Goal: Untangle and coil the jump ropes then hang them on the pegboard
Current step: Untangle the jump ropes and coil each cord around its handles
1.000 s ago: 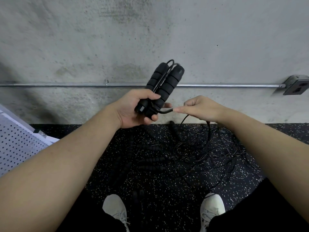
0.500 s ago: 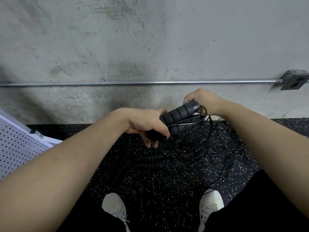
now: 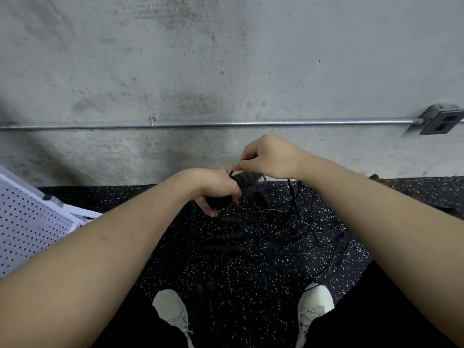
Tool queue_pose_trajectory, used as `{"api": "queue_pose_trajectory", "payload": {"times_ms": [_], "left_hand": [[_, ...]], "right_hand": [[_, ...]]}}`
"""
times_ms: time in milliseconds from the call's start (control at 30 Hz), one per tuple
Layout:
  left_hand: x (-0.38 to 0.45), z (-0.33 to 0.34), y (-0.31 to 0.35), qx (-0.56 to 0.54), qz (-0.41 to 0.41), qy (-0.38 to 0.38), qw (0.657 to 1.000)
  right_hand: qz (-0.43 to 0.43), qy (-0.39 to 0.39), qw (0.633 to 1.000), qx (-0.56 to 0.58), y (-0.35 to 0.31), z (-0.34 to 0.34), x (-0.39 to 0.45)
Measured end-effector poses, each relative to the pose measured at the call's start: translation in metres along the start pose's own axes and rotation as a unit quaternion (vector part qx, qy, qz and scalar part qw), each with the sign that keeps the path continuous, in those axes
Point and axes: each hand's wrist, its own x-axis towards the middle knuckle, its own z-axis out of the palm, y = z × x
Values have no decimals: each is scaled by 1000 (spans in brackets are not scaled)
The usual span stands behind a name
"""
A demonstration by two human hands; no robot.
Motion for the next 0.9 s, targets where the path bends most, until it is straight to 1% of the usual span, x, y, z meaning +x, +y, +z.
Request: {"api": "queue_pose_trajectory", "payload": {"times_ms": [67,133,200,300,433,533,600,667,767,800,900], "left_hand": [[3,-1,-2,-56,1,34,998],[6,-1,-3,-139,8,62,988],[12,-2,-4,-225,15,100,969],[18,-7,-5,-312,32,159,936],[17,-4,-1,-393,49,175,901],[21,-5,2,-465,40,173,867],[21,-10,1,-500,25,159,851],[18,-13,0,-501,14,132,855],[12,-14,1,-468,13,95,879],[10,-13,1,-437,10,91,895],[7,-7,-1,-288,10,77,955]], "right_hand": [[7,0,1000,17,-6,4,-1],[13,-2,999,33,-11,6,-1],[20,4,998,54,-15,6,0],[23,1,999,28,-22,1,-2],[65,-5,998,12,-20,3,-1],[99,-16,995,21,-10,0,-4],[112,-5,994,3,-4,-4,-6],[114,30,993,22,2,-5,-8],[99,61,991,65,8,-3,-8],[89,62,991,73,9,-2,-8],[74,68,988,119,14,-2,-5]]}}
